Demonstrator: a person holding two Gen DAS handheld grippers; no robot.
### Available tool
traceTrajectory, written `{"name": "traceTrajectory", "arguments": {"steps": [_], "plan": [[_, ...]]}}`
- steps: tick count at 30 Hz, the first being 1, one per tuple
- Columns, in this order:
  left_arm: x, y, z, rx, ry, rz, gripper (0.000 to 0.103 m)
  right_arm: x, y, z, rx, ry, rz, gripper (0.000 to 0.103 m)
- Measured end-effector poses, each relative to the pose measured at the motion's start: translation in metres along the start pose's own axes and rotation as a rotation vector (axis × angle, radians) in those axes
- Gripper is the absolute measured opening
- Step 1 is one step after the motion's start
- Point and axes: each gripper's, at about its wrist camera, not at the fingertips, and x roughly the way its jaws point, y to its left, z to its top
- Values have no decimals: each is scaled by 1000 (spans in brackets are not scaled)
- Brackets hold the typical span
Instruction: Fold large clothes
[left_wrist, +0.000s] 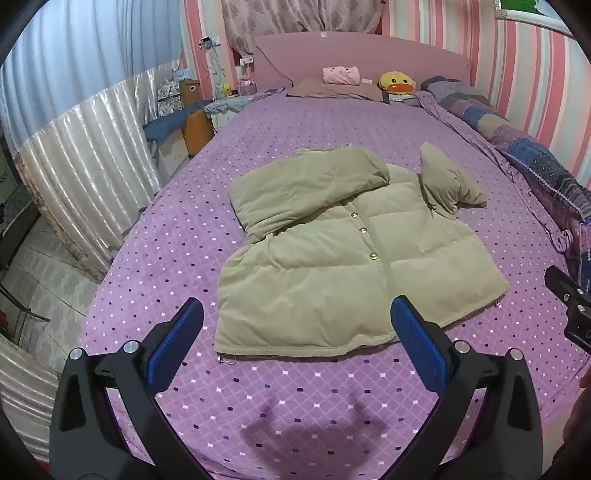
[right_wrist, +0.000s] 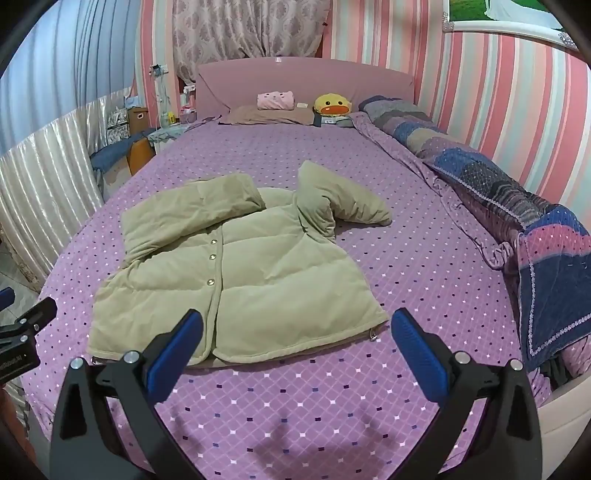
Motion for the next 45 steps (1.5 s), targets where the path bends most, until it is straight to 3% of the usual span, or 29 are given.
{"name": "traceTrajectory", "arguments": {"steps": [8,10,45], "plan": [[-10,-8,-9,10,-12,9,100,4,1,0,-5,3,-18,102],[5,1,6,4,1,1,100,3,1,1,-2,4,-16,101],[7,5,10,-7,-1,-2,100,3,1,-2,-6,4,-26,102]]}}
